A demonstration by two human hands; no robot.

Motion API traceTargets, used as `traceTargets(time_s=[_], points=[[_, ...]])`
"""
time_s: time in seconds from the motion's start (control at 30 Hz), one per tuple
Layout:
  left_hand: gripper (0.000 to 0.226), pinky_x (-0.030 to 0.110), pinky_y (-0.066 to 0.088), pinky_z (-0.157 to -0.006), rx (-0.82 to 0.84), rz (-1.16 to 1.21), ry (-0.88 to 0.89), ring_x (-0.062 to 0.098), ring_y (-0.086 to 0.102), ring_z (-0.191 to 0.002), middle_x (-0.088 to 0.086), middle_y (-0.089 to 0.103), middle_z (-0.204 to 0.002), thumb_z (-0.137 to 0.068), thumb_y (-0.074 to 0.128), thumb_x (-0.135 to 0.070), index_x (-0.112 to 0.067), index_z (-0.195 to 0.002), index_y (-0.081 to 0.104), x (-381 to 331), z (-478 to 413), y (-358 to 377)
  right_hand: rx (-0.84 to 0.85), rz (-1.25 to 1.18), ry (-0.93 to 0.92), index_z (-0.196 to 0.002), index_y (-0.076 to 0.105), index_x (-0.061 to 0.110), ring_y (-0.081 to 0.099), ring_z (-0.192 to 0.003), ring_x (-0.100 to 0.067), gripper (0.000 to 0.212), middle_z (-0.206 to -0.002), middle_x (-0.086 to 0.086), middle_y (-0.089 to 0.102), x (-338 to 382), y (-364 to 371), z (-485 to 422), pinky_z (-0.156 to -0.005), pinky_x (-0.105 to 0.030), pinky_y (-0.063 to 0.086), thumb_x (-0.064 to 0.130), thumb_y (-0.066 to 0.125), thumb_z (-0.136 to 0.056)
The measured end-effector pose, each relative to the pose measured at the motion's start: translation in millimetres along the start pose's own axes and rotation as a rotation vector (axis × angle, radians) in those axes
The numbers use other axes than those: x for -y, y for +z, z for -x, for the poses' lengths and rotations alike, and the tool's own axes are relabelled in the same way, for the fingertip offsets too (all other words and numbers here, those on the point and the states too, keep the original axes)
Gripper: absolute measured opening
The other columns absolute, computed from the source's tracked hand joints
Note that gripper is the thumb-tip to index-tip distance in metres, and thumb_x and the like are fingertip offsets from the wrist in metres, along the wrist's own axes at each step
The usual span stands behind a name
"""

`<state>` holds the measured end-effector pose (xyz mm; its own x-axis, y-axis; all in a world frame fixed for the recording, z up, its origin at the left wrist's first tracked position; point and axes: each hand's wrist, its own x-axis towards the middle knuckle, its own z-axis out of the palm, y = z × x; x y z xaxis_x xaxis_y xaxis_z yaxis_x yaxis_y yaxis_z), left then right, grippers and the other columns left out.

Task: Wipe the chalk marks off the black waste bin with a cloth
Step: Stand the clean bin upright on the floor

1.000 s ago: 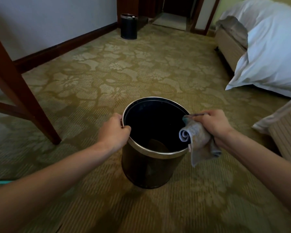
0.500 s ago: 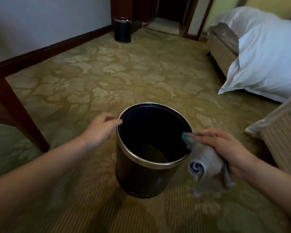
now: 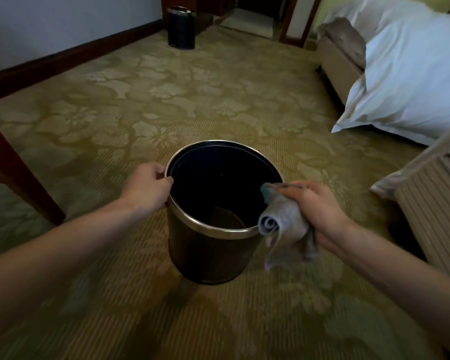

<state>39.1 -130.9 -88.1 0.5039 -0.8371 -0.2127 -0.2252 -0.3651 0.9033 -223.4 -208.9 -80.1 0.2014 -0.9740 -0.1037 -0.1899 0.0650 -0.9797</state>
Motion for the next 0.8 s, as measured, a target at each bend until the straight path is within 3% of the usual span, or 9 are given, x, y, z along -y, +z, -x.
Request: traceTargets(time_s=[0.1,0.2,0.27,0.4,0.47,0.53,0.6,0.7,0.8], points=[[0.017,0.053,0.053,-0.089,-0.081,0.143,-0.055,0.033,0.063,-0.096,0.007,0.062,-0.089,-0.093,0.053,-0.002,-0.017,-0.086,0.057,1.2,31.6,16.7,0.073,0.042,0.009,-0.069,0.076,0.01,0.069,-0.066,-0.01,0.023,-0.074,-0.002,0.074,12.0,-5.3,-30.9,-0.053,-0.017,0.05,-0.002,0.059,-0.081],[0.03,0.046,0.05,-0.096,-0.047,0.307,-0.115,0.022,0.058,-0.107,-0.001,0.059,-0.11,-0.09,0.058,-0.007,-0.021,-0.116,0.051,0.9,77.0,42.4,0.16,0.169,0.053,-0.091,0.072,-0.004,0.067,-0.075,-0.018,0.018,-0.085,-0.01,0.074,25.7,-10.4,-66.9,-0.063,-0.024,0.052,0.003,0.059,-0.081],[0.037,0.042,0.048,-0.096,0.02,0.389,-0.158,0.015,0.056,-0.107,-0.007,0.058,-0.113,-0.09,0.06,-0.015,-0.027,-0.123,0.049,4.9,99.2,50.3,0.216,0.264,0.096,-0.1,0.068,-0.008,0.061,-0.082,-0.027,0.026,-0.094,-0.019,0.068,34.8,-13.1,-83.3,-0.072,-0.033,0.049,0.006,0.058,-0.081],[0.031,0.032,0.049,-0.074,-0.008,0.468,-0.205,0.009,0.057,-0.094,-0.017,0.056,-0.103,-0.089,0.064,-0.033,-0.031,-0.115,0.049,15.9,95.9,34.3,0.309,0.267,0.071,-0.099,0.072,0.002,0.065,-0.085,-0.02,0.023,-0.097,-0.014,0.071,36.5,-20.9,-80.0,-0.07,-0.025,0.053,0.009,0.062,-0.079],[0.056,0.034,0.048,-0.082,-0.035,0.4,-0.152,0.012,0.053,-0.105,-0.011,0.053,-0.122,-0.088,0.064,-0.039,-0.022,-0.136,0.042,21.4,72.4,21.7,0.307,0.197,0.059,-0.097,0.073,0.006,0.065,-0.085,-0.018,0.021,-0.094,-0.011,0.071,28.9,-29.6,-66.8,-0.071,-0.023,0.052,0.011,0.062,-0.08],[0.063,0.036,0.046,-0.089,0.023,0.364,-0.085,0.011,0.051,-0.111,-0.007,0.05,-0.133,-0.086,0.065,-0.043,-0.022,-0.141,0.041,19.8,47.0,12.9,0.299,0.095,0.09,-0.1,0.073,0.007,0.065,-0.087,-0.021,0.023,-0.095,-0.011,0.071,20.9,-40.8,-49.9,-0.07,-0.023,0.053,0.012,0.058,-0.083],[0.051,0.035,0.05,-0.087,0.101,0.301,-0.017,0.009,0.057,-0.106,-0.008,0.058,-0.125,-0.088,0.063,-0.04,-0.024,-0.134,0.049,16.9,23.7,9.4,0.298,0.028,0.121,-0.101,0.073,0.006,0.065,-0.088,-0.023,0.024,-0.097,-0.013,0.071,13.2,-48.5,-28.0,-0.068,-0.024,0.054,0.013,0.057,-0.084],[0.015,0.031,0.053,-0.069,0.139,0.188,0.068,0.008,0.062,-0.09,-0.009,0.066,-0.099,-0.095,0.055,-0.021,-0.03,-0.103,0.064,10.2,-0.2,7.5,0.244,-0.011,0.097,-0.088,0.076,0.01,0.068,-0.076,-0.019,0.016,-0.088,-0.009,0.073,-0.1,-43.1,5.6,-0.056,-0.021,0.052,0.014,0.066,-0.077],[0.026,0.029,0.053,-0.063,0.127,0.164,0.069,0.009,0.063,-0.08,-0.009,0.067,-0.084,-0.092,0.052,-0.008,-0.029,-0.086,0.066,10.0,-4.9,7.6,0.168,-0.068,0.065,-0.087,0.076,0.007,0.071,-0.084,-0.017,0.014,-0.092,-0.008,0.075,-9.5,-23.6,21.4,-0.06,-0.02,0.053,0.006,0.063,-0.082]])
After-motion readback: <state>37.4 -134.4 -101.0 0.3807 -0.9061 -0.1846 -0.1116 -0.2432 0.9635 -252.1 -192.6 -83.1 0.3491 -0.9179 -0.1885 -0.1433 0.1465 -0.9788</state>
